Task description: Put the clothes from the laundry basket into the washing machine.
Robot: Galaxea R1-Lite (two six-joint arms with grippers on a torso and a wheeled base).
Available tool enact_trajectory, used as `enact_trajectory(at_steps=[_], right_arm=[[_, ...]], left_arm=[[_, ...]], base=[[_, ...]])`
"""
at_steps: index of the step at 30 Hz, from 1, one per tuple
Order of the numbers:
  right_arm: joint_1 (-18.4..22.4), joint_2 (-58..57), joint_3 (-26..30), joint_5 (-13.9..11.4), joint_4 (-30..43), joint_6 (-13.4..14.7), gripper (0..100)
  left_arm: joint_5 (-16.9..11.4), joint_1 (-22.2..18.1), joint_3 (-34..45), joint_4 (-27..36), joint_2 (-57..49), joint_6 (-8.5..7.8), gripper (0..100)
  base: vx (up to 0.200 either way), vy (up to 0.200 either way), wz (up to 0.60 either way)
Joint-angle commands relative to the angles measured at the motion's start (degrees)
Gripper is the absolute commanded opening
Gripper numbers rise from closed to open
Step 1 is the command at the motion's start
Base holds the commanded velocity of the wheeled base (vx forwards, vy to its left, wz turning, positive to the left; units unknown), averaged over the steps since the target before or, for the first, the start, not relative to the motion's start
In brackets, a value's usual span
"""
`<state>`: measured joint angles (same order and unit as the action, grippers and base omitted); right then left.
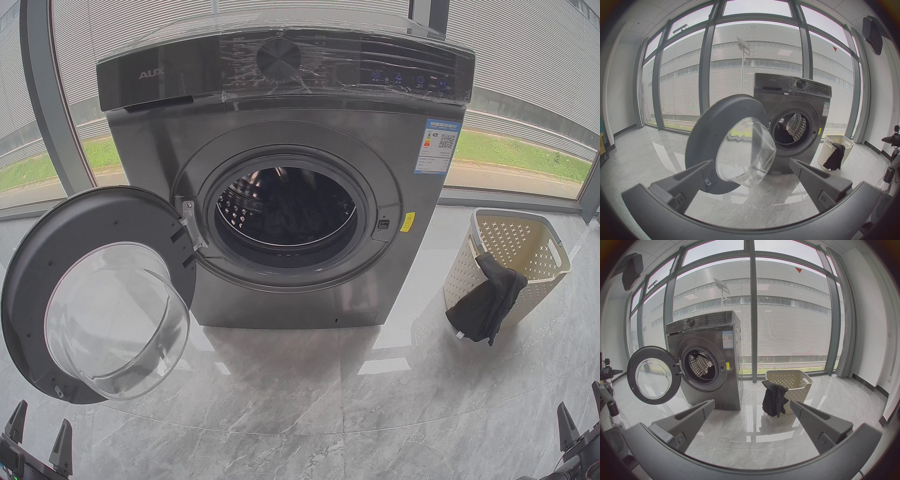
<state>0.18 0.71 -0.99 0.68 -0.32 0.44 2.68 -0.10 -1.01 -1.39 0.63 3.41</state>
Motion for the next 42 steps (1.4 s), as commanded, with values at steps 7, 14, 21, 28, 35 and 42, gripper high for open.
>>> enact_trajectory(at_steps=[7, 14, 21, 28, 35, 42], right_arm=[[-0.01, -0.36, 0.99, 0.02, -0.03, 0.0, 100], [-0.01, -0.36, 0.99, 0.02, -0.03, 0.0, 100], [-0.01, -0.36, 0.99, 0.02, -0.03, 0.0, 100], [-0.01, -0.36, 0.99, 0.02, -0.03, 0.0, 100], [-0.01, -0.36, 0.99, 0.02, -0.03, 0.0, 100], [-0.01, -0.36, 0.99, 0.02, -0.03, 0.0, 100]], left_arm=[[0.13, 0.01, 0.92, -0.02, -0.63, -0.16, 100], [0.13, 0.01, 0.92, -0.1, -0.63, -0.16, 100], [0.04, 0.01, 0.92, -0.02, -0.63, -0.07, 100], [0.04, 0.01, 0.92, -0.02, -0.63, -0.07, 100], [0.04, 0.01, 0.92, -0.02, -0.63, 0.01, 100], [0.13, 0.01, 0.92, -0.02, -0.63, -0.07, 100]], base=[[0.0, -0.2, 0.0], [0.0, -0.029, 0.0], [0.0, 0.0, 0.0], [0.0, 0.0, 0.0], [0.0, -0.171, 0.0], [0.0, -0.2, 0.0]])
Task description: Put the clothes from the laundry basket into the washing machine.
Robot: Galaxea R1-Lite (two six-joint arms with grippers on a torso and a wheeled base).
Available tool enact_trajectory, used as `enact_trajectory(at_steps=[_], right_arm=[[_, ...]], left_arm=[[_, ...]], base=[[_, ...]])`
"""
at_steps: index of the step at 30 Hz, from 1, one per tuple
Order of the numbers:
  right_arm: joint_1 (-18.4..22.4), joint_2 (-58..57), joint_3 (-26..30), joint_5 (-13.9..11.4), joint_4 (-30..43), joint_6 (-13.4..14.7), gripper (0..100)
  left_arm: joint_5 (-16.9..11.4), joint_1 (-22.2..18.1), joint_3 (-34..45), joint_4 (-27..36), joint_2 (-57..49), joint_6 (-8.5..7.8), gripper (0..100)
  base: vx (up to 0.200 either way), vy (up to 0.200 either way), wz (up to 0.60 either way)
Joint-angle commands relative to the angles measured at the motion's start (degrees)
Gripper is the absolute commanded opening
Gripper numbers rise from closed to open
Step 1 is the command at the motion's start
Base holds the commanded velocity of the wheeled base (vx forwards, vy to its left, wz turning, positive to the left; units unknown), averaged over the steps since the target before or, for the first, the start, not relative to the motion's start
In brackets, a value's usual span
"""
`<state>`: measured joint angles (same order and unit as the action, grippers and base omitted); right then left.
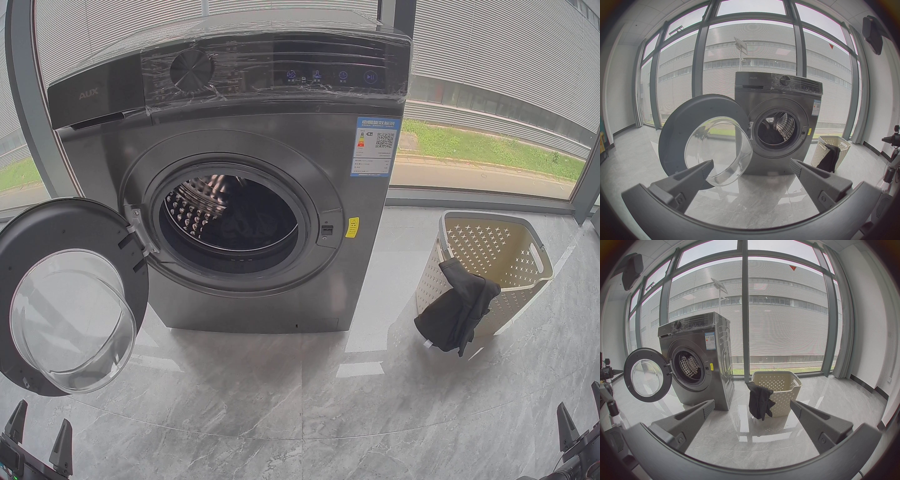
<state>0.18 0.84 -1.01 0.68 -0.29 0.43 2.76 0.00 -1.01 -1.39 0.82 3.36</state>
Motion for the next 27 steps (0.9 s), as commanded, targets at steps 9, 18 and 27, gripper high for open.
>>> enact_trajectory(at_steps=[9, 18, 27], right_arm=[[-0.01, -0.49, 1.01, -0.07, 0.03, 0.01, 100], [-0.01, -0.49, 1.01, 0.02, -0.06, -0.08, 100], [-0.01, -0.49, 1.01, -0.07, -0.06, 0.01, 100]], left_arm=[[0.06, 0.0, 0.92, -0.02, -0.82, 0.06, 100], [0.06, 0.0, 0.92, -0.02, -0.82, 0.06, 100], [0.06, 0.0, 0.92, -0.02, -0.82, 0.06, 100]], base=[[0.0, -0.2, 0.0], [0.0, -0.2, 0.0], [0.0, -0.2, 0.0]])
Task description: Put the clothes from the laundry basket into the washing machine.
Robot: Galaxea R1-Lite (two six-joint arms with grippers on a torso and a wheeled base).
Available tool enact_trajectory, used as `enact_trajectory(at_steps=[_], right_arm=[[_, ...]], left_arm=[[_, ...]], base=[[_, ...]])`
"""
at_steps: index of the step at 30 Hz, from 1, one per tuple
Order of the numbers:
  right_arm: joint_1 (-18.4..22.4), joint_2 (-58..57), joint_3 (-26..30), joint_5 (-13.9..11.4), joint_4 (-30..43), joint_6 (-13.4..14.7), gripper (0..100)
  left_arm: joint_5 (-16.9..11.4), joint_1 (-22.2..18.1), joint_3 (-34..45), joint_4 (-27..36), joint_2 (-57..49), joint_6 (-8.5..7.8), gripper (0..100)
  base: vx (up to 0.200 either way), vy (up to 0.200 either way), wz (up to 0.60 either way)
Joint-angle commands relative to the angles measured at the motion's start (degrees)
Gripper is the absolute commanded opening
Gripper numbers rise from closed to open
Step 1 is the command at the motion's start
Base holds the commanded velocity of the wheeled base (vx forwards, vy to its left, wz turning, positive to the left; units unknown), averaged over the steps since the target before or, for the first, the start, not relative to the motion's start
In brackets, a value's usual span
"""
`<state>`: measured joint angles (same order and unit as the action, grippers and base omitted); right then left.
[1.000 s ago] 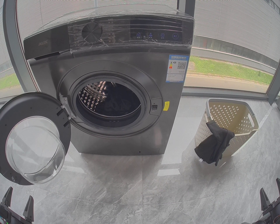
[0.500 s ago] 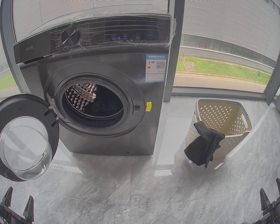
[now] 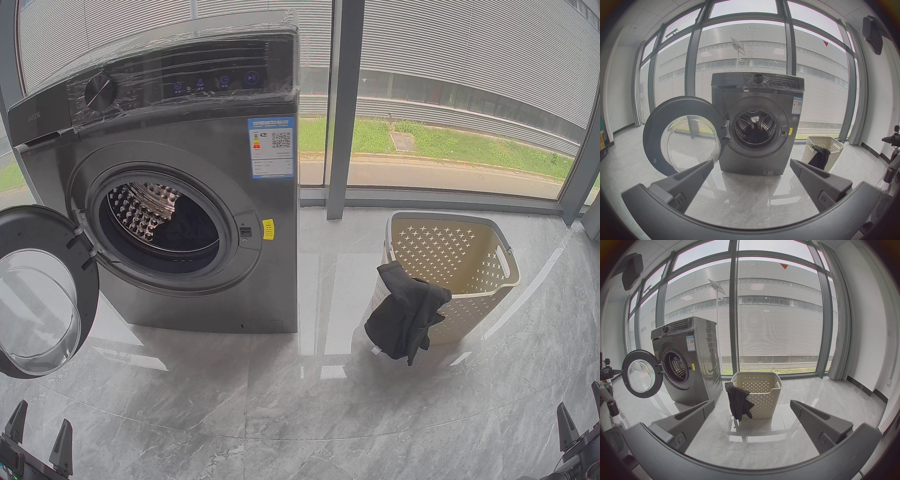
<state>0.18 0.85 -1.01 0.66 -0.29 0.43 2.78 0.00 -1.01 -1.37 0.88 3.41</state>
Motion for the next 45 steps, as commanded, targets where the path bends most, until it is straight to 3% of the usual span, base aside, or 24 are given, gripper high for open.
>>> enact_trajectory(at_steps=[1, 14, 26, 35, 45], right_arm=[[-0.01, -0.5, 1.01, 0.04, -0.06, 0.01, 100], [-0.01, -0.5, 1.01, -0.04, -0.06, 0.01, 100], [-0.01, -0.5, 1.01, 0.04, 0.03, -0.08, 100], [-0.01, -0.5, 1.01, 0.04, -0.06, -0.08, 100], [-0.01, -0.5, 1.01, 0.04, -0.06, -0.08, 100]], left_arm=[[0.03, 0.0, 0.92, -0.04, -0.88, 0.01, 100], [0.03, 0.0, 0.92, -0.04, -0.88, -0.07, 100], [0.03, 0.0, 0.92, -0.04, -0.88, 0.01, 100], [0.03, 0.0, 0.92, -0.04, -0.88, 0.01, 100], [0.03, 0.0, 0.92, -0.04, -0.88, 0.1, 100]], base=[[0.0, -0.2, 0.0], [0.0, -0.2, 0.0], [0.0, 0.0, 0.0], [0.2, 0.0, 0.0], [0.0, -0.02, 0.0]])
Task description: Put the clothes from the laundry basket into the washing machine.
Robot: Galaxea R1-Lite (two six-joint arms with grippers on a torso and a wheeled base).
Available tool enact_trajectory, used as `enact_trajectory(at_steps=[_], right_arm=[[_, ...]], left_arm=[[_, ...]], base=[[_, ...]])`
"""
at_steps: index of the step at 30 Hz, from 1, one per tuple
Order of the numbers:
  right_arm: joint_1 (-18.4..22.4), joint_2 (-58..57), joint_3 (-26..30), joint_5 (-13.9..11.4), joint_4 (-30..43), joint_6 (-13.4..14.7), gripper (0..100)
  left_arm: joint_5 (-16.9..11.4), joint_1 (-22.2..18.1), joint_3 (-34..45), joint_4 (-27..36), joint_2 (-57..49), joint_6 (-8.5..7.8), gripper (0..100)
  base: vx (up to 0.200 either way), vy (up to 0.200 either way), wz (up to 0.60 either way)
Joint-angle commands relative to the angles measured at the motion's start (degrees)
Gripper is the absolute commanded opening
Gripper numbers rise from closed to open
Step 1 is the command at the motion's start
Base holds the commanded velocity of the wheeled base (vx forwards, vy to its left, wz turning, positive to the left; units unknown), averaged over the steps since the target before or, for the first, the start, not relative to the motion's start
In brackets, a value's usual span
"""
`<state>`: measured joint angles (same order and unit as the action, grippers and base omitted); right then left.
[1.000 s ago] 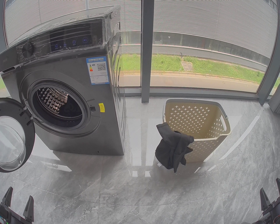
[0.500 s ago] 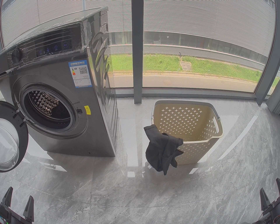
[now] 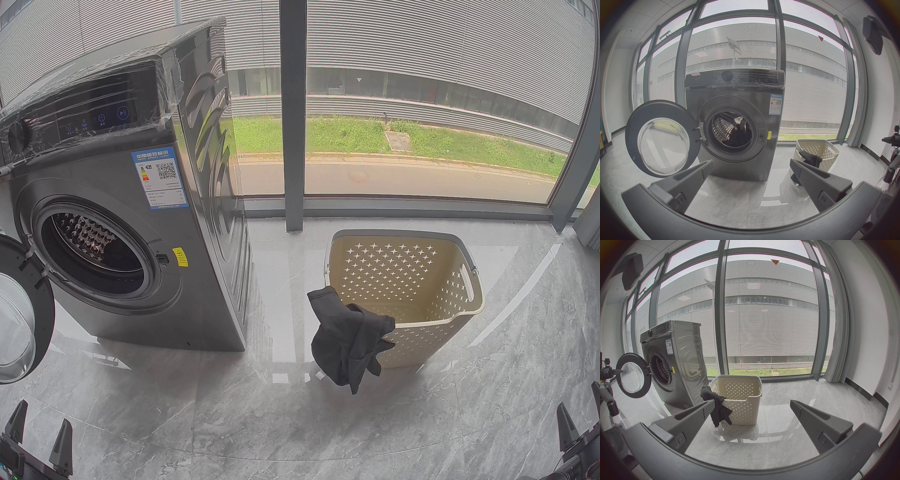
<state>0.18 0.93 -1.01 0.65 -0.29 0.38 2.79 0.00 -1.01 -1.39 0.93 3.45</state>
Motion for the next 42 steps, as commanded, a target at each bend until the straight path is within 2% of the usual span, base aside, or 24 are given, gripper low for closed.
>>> enact_trajectory(at_steps=[1, 11, 23, 25, 27, 29, 30, 31, 32, 34, 37, 40, 42], right_arm=[[-0.01, -0.57, 1.01, -0.03, -0.06, 0.06, 100], [0.08, -0.49, 1.01, 0.06, 0.03, -0.03, 100], [0.08, -0.57, 0.4, -0.65, -1.47, -0.38, 100], [-0.09, -0.66, -4.7, -3.19, -3.66, -0.38, 100], [-0.18, 1.01, -11.2, -10.84, -2.61, -0.2, 100], [0.17, 5.93, -12.61, -18.49, 0.64, -0.2, 100], [0.26, 7.34, -12.61, -20.25, 1.26, -0.2, 100], [0.34, 12.26, -12.61, -24.99, 1.96, -0.2, 100], [0.43, 16.65, -12.7, -27.28, 1.7, -0.55, 100], [-0.09, 26.06, -13.14, -29.21, -1.03, -1.61, 100], [-1.24, 36.6, -13.93, -29.39, -7.79, -3.28, 100], [-7.39, 52.95, -14.28, -28.68, -22.3, -3.01, 100], [-10.2, 59.1, -14.37, -27.89, -27.66, -2.84, 100]], left_arm=[[-0.07, 0.0, 0.92, -0.02, -0.93, 0.07, 100], [0.02, 0.0, 0.92, -0.02, -0.93, -0.02, 100], [0.02, 0.0, 0.92, -0.02, -0.93, -0.11, 100], [0.02, 0.0, 0.92, -0.02, -0.93, -0.11, 100], [-0.15, 0.0, 0.92, -0.02, -0.93, 0.07, 100], [-0.07, 0.0, 0.92, -0.02, -0.93, 0.07, 100], [-0.07, 0.0, 0.92, -0.02, -0.93, 0.07, 100], [-0.07, 0.0, 0.92, -0.02, -0.93, 0.07, 100], [-0.07, 0.0, 0.92, -0.02, -0.93, 0.07, 100], [-0.07, 0.0, 0.92, -0.02, -0.93, 0.07, 100], [0.02, 0.0, 0.92, -0.02, -0.93, -0.02, 100], [0.02, 0.0, 0.92, -0.02, -0.93, -0.11, 100], [-0.07, 0.0, 0.92, -0.02, -0.93, -0.02, 100]], base=[[0.0, -0.2, 0.0], [0.0, -0.2, 0.0], [0.0, 0.0, 0.0], [0.0, 0.0, 0.0], [0.0, 0.0, 0.0], [0.0, 0.0, 0.0], [0.2, 0.0, 0.0], [0.2, 0.0, 0.0], [0.2, 0.0, 0.0], [0.2, 0.0, 0.0], [0.067, 0.0, 0.0], [0.0, 0.0, 0.0], [0.0, 0.0, 0.0]])
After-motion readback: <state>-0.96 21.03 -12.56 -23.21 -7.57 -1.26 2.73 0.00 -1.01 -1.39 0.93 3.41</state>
